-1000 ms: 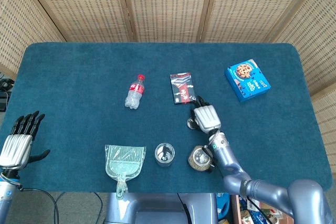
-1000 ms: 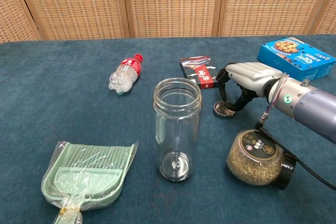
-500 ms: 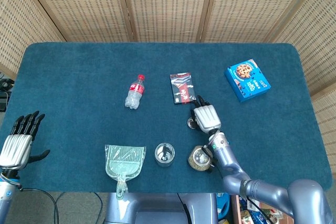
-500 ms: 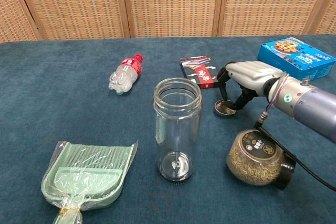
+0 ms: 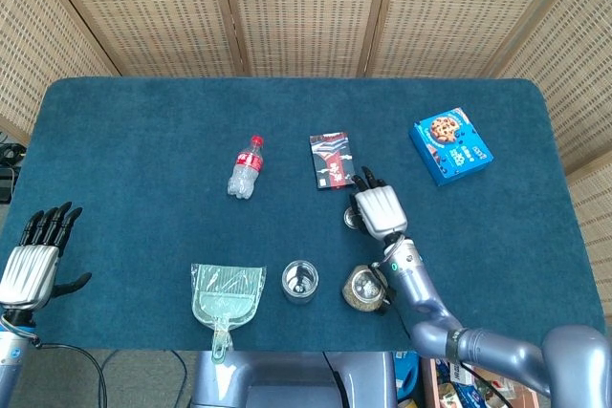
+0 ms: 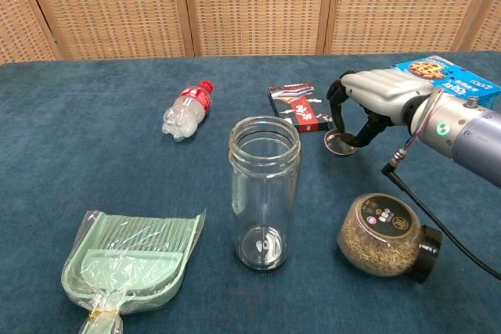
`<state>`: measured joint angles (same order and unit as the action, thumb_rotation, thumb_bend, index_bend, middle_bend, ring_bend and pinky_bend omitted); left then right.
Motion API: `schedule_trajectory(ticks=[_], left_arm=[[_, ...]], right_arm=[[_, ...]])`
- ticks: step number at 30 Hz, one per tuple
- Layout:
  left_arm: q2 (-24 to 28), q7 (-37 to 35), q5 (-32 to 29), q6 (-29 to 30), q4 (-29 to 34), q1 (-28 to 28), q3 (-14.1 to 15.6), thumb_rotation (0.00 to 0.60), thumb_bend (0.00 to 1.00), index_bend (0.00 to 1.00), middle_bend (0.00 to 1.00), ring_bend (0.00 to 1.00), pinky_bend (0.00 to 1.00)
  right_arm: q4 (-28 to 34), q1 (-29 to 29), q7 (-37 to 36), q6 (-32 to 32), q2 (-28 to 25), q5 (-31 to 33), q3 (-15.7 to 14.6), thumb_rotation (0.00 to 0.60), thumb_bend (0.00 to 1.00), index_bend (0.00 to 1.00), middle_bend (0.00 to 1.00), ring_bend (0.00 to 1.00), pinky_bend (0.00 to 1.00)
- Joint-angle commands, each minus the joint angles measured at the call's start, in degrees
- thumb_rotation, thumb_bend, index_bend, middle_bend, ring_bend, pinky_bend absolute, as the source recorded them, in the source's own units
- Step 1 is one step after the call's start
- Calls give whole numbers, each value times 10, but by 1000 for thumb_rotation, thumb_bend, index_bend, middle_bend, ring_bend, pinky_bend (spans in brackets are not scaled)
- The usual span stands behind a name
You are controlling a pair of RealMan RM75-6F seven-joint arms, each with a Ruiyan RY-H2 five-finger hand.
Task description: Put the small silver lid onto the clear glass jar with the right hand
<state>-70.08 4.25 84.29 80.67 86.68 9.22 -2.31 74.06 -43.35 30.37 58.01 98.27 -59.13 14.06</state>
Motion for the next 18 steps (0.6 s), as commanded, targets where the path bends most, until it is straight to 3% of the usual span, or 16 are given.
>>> schedule_trajectory(ticks=[1,18], left_arm=[[1,-1,1,2,1,0,0,600,189,0,0,0,0],[6,3,11,2,6,-1,7,600,189,0,0,0,0]], right_arm=[[19,3,13,12,-13,2,2,600,565,619,252,49,330],[195,23,90,74,-134,12,11,600,566,625,246,50,329]])
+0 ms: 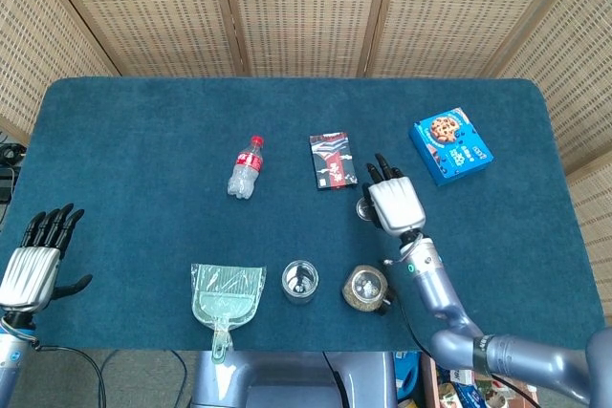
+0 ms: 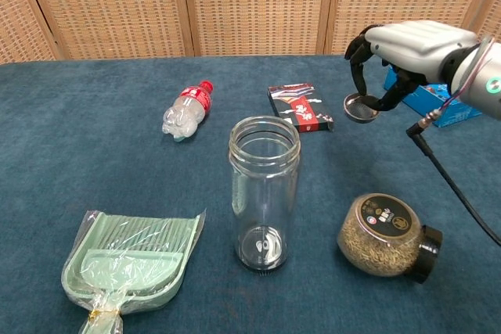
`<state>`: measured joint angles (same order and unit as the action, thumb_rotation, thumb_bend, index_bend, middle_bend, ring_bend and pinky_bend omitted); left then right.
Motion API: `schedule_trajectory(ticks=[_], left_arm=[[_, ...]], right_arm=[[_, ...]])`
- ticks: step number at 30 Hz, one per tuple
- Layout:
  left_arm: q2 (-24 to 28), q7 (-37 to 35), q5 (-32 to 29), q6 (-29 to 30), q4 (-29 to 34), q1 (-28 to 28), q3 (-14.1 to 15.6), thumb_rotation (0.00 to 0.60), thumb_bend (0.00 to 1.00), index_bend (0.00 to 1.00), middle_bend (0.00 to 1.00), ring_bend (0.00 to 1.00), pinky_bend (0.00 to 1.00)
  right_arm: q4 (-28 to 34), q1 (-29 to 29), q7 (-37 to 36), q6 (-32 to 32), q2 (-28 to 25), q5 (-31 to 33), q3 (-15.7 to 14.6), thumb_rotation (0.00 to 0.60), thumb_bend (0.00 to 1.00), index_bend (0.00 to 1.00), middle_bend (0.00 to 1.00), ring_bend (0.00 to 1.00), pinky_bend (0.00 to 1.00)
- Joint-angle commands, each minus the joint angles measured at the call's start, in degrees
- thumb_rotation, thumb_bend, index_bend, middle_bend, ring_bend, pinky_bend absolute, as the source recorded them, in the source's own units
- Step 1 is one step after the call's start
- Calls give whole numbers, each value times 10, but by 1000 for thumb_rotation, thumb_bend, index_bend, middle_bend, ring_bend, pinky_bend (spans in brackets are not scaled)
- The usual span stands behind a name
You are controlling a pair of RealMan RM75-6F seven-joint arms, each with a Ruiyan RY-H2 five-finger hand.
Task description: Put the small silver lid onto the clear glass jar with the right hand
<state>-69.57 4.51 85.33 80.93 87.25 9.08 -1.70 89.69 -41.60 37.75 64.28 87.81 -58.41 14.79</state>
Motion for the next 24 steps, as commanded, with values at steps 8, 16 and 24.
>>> schedule_trajectory(ticks=[8,16,24], left_arm=[[4,0,3,6,5,-3,2,600,189,0,0,0,0],[7,-2,6,10,7,-6,2,600,189,0,0,0,0],[9,-7,12,21,6,-12,6,600,189,0,0,0,0]], right_arm=[[134,12,40,30,-95,19,13,600,565,625,244,50,329],[204,15,57,50,-138,18,16,600,565,626,244,50,329],[268,23,53,66,-177,6,11,600,565,631,244,50,329]])
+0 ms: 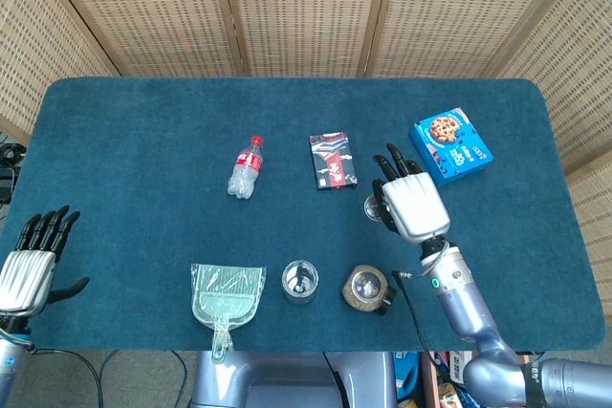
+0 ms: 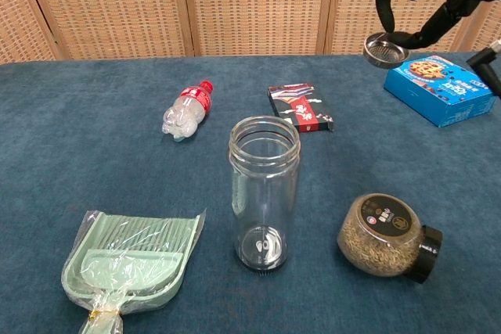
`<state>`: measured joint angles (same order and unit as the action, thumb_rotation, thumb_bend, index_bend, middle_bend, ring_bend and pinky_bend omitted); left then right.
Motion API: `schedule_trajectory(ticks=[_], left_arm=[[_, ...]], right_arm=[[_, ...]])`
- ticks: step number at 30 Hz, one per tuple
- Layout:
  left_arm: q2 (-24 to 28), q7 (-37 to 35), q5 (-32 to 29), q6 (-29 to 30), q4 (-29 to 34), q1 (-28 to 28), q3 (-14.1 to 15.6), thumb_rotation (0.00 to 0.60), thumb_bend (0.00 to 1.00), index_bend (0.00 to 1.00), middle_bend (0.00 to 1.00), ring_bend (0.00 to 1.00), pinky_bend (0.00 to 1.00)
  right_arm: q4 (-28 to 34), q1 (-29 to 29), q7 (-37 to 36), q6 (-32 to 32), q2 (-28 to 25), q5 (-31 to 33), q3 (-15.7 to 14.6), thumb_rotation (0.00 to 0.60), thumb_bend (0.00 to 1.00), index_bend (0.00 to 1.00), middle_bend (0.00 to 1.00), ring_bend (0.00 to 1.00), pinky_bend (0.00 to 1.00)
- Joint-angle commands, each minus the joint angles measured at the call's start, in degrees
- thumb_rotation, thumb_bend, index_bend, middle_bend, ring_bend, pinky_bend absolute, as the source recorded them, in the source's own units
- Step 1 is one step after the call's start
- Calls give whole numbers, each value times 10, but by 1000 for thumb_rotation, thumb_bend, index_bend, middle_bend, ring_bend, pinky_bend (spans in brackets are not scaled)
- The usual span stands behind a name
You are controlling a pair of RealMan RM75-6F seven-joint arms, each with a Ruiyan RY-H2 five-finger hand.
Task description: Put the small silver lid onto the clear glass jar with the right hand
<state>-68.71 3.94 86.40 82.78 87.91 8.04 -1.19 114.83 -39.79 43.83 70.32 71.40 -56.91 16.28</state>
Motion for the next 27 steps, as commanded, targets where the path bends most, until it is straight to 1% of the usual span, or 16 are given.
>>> schedule_trajectory(ticks=[1,5,9,14,21,27], left_arm=[[1,-1,1,4,-1,-3,1,600,189,0,0,0,0],[1,-1,2,7,-2,-5,2,600,190,0,0,0,0],[0,4,6,8,1,-6,4,600,189,0,0,0,0],[-1,8,14,14,4,-7,5,600,189,0,0,0,0],[5,-11,25,32,6,-12,3,600,189,0,0,0,0],[9,-22,39,50,8,-16,3,600,189,0,0,0,0]], right_arm=[[24,8,-14,7,-16,-14,-5,600,565,633,244,50,329],[53,20,-33,14,-39,-45,-13,600,565,633,244,50,329],[74,26,-43,19,-52,-59,-16,600,565,634,244,50,329],[95,28,-38,23,-61,-69,-22,600,566,634,244,50,329],[95,22,-30,22,-53,-58,-26,600,565,634,243,50,329],[80,19,-33,19,-44,-51,-33,600,565,634,243,50,329]])
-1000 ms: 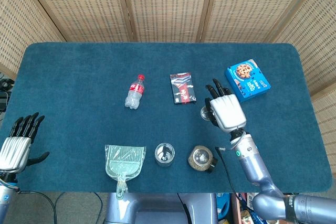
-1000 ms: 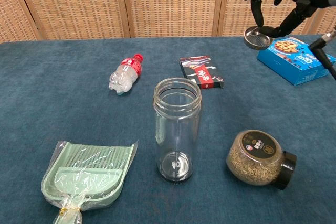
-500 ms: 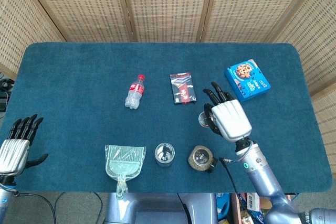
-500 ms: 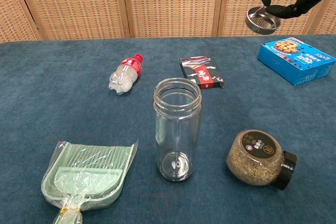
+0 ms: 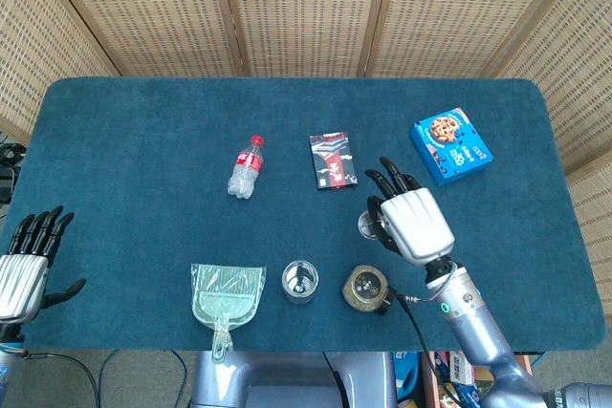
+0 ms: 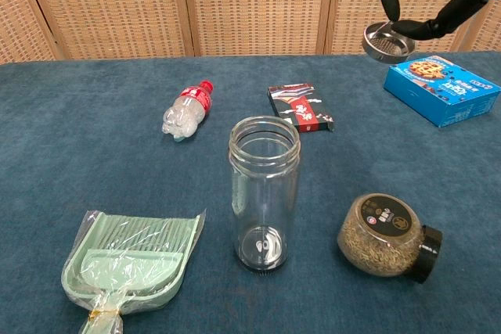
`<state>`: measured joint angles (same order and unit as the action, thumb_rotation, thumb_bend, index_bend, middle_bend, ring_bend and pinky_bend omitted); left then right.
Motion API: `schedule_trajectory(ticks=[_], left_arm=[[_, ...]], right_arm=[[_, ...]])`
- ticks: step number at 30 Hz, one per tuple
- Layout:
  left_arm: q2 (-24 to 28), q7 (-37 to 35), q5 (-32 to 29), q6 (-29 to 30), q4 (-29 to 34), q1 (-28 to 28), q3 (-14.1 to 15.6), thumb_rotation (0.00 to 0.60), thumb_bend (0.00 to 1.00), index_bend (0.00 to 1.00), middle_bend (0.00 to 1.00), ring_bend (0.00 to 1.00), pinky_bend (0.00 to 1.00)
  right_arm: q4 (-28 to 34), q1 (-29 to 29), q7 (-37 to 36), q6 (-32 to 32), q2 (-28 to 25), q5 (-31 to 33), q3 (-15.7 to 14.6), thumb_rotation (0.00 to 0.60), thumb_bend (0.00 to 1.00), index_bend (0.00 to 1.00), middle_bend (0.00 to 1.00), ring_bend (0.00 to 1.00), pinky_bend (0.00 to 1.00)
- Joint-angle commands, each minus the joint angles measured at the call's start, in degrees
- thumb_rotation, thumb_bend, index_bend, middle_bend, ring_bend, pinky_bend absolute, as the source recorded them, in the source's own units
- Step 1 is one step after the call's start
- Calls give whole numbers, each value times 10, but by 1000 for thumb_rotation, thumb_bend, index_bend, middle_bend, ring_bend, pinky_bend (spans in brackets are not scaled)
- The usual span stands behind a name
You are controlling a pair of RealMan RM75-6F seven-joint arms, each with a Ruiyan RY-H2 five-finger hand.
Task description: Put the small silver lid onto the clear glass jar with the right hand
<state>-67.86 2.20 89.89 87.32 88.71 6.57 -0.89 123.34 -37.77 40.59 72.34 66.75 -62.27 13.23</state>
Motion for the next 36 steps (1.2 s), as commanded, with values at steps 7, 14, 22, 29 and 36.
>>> schedule_trajectory(ticks=[7,14,22,29,36], left_arm=[[-2,-2,5,-1,-1,2,-1,600,190,0,0,0,0],[-3,0,3,-5,0,3,-2,600,189,0,0,0,0],[-5,4,2,-8,0,3,-2,600,189,0,0,0,0],[-4,0,2,-8,-2,3,-2,600,189,0,0,0,0],[-6,1,4,-15,-3,6,0,600,189,0,0,0,0]], right_arm=[[-9,-6,-2,-5,6,8,-4,600,565,638,244,50,329],[17,-5,4,2,3,-1,-11,600,566,639,244,50,329],[32,-6,5,4,19,-14,-21,600,565,639,243,50,329],[40,-16,20,2,44,-17,-26,600,565,639,243,50,329],[40,-26,39,3,66,-7,-27,600,566,639,243,50,329]])
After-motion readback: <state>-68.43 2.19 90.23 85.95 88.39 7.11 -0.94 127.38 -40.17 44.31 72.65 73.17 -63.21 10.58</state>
